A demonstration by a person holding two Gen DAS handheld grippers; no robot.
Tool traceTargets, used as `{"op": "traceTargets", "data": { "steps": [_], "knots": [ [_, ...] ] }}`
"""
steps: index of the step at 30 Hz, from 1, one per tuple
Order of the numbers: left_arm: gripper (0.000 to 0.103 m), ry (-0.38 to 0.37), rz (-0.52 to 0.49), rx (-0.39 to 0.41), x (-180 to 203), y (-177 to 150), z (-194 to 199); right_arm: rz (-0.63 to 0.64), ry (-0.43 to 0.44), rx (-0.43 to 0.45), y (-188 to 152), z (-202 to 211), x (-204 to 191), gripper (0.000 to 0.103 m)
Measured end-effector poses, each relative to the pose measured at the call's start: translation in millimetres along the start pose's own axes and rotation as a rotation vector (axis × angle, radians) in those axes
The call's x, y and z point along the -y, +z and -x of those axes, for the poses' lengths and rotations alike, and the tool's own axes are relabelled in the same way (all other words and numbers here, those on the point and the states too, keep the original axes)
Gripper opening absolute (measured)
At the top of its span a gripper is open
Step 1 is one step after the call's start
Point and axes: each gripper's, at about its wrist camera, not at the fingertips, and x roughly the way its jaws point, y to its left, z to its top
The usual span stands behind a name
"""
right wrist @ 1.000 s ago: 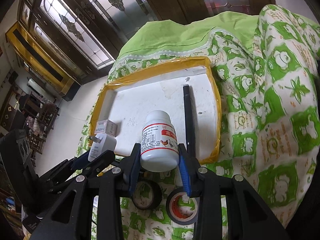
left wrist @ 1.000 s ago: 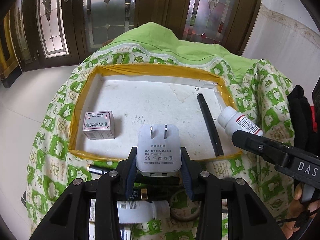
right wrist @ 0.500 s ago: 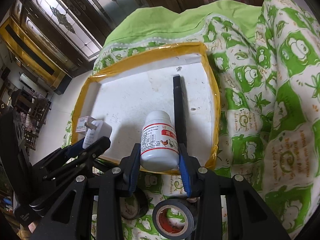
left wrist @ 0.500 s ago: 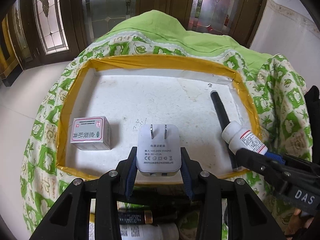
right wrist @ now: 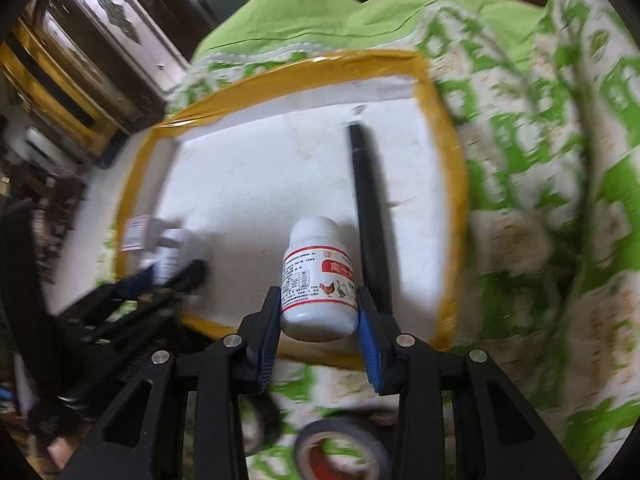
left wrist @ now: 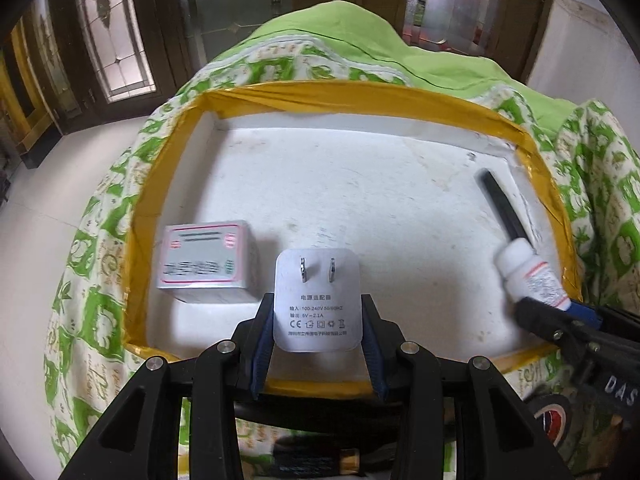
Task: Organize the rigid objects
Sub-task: 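Lower the charger into the tray and open the left gripper while the right lowers the bottle, then release the bottle in the tray with the right gripper and withdraw both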
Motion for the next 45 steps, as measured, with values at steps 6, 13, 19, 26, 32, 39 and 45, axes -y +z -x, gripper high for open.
{"op": "traceTargets", "data": {
  "steps": [6, 13, 19, 26, 32, 39, 45],
  "knots": [
    [0.042, 0.021, 0.003, 0.001, -5.6, -2.8, 0.3, -0.049, 0.023, 0.001, 0.9, -1.8, 11.8, 0.035],
    [0.043, 0.044, -0.006, 0.008, -2.7, -6.0, 2.5, -0.051, 0.025, 0.02, -1.2, -0.4, 12.9, 0.035],
    [0.074, 0.089, -0.017, 0.063, 1.6, -15.6, 18.7, -0.027, 0.008, 0.039, -5.1, 2.8, 10.7, 0.035],
    [0.082, 0.135, -0.027, 0.112, 7.3, -27.9, 46.1, -0.029, 0.035, 0.074, -10.6, 12.9, 10.7, 0.039],
    [0.089, 0.163, -0.065, 0.131, 10.6, -51.2, 69.7, -0.016, 0.052, 0.128, -23.2, 33.9, 8.2, 0.048],
    [0.089, 0.16, -0.083, 0.123, 8.9, -92.7, 93.8, -0.058, 0.133, 0.195, -45.6, 64.4, 13.9, 0.065],
    [0.089, 0.154, -0.058, 0.123, 5.5, -128.0, 110.5, -0.059, 0.155, 0.198, -69.6, 78.1, 10.0, 0.071]
  ]
}}
